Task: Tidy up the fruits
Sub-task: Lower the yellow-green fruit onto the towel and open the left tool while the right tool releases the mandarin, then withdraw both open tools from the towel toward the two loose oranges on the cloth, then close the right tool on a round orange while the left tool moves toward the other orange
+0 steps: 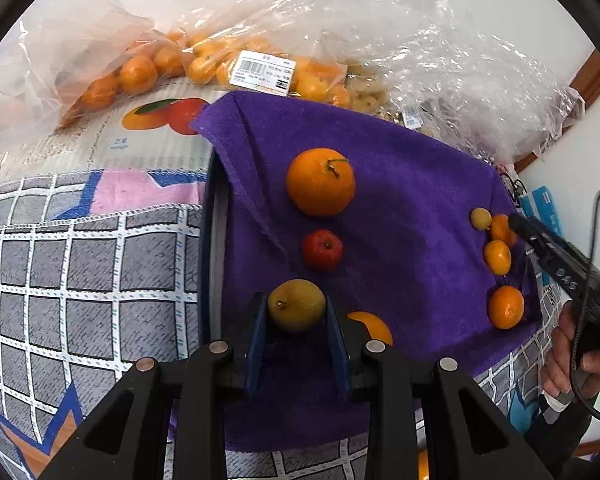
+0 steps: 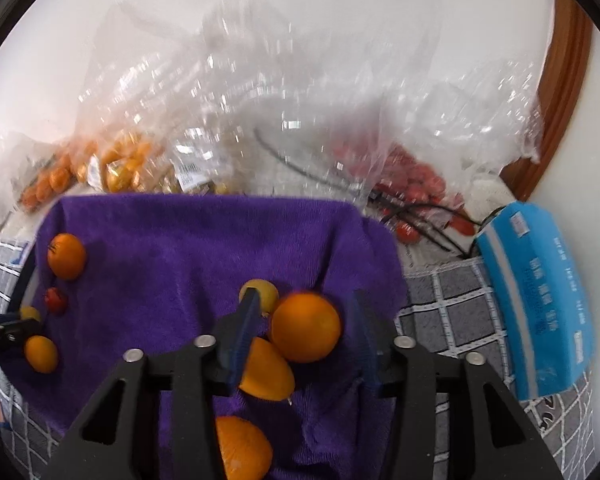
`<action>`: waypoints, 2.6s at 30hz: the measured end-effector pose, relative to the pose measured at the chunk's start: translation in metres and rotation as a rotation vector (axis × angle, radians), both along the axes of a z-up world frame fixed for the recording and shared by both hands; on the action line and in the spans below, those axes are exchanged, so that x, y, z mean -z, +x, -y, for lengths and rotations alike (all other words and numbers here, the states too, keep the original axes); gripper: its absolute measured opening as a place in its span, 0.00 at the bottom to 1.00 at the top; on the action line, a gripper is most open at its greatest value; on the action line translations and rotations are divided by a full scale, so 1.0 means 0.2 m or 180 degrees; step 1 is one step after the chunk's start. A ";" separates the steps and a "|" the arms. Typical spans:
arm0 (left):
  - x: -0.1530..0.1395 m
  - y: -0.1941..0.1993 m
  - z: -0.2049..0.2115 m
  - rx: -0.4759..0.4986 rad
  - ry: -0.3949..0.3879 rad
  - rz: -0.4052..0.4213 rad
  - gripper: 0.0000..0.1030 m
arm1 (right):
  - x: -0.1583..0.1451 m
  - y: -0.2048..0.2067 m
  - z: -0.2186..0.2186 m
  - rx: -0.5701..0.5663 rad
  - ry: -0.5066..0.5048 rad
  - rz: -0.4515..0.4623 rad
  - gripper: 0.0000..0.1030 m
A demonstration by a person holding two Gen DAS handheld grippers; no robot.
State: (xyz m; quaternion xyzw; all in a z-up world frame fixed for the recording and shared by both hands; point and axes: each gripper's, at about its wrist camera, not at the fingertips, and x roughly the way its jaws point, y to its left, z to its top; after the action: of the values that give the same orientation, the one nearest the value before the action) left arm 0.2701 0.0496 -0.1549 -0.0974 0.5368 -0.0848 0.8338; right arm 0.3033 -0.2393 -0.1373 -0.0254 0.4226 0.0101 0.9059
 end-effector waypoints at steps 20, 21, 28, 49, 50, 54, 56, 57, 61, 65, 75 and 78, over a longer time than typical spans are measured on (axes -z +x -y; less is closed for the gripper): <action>-0.24 -0.34 -0.05 -0.0039 0.0063 0.0321 0.38 | -0.22 -0.56 -0.14 -0.0126 0.0181 0.0075 0.59; -0.25 -0.36 -0.05 -0.0046 0.0058 0.0329 0.38 | -0.21 -0.59 -0.16 -0.0150 0.0177 0.0064 0.59; -0.26 -0.52 -0.10 -0.0091 0.0054 0.0367 0.38 | -0.13 -0.77 -0.29 -0.0326 0.0232 -0.0087 0.47; -0.05 -0.71 -0.14 -0.0217 0.0135 0.0190 0.38 | 0.13 -0.90 -0.39 -0.0498 0.0309 -0.0381 0.47; -0.04 -0.72 -0.14 -0.0231 0.0131 0.0184 0.38 | 0.13 -0.90 -0.39 -0.0510 0.0301 -0.0370 0.47; -0.01 -0.72 -0.14 -0.0290 0.0171 0.0169 0.38 | 0.13 -0.89 -0.39 -0.0540 0.0321 -0.0362 0.47; 0.00 -0.72 -0.14 -0.0321 0.0199 0.0189 0.38 | 0.13 -0.88 -0.40 -0.0578 0.0322 -0.0369 0.47; 0.01 -0.73 -0.15 -0.0329 0.0200 0.0200 0.38 | 0.14 -0.88 -0.41 -0.0593 0.0317 -0.0370 0.47; 0.02 -0.75 -0.15 -0.0363 0.0249 0.0257 0.38 | 0.15 -0.88 -0.43 -0.0647 0.0302 -0.0367 0.47; 0.05 -0.75 -0.16 -0.0375 0.0224 0.0230 0.38 | 0.17 -0.88 -0.43 -0.0681 0.0345 -0.0412 0.47; 0.06 -0.77 -0.12 -0.0223 0.0408 0.0332 0.38 | 0.23 -0.89 -0.45 -0.0643 0.0270 -0.0339 0.38; 0.06 -0.78 -0.13 -0.0211 0.0379 0.0390 0.39 | 0.24 -0.90 -0.45 -0.0623 0.0284 -0.0220 0.33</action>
State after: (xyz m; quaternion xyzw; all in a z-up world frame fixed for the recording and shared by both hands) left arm 0.1131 0.0752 -0.1677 -0.0600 0.4854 -0.0308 0.8717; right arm 0.1238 -0.1501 -0.1844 -0.0257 0.4482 0.1182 0.8857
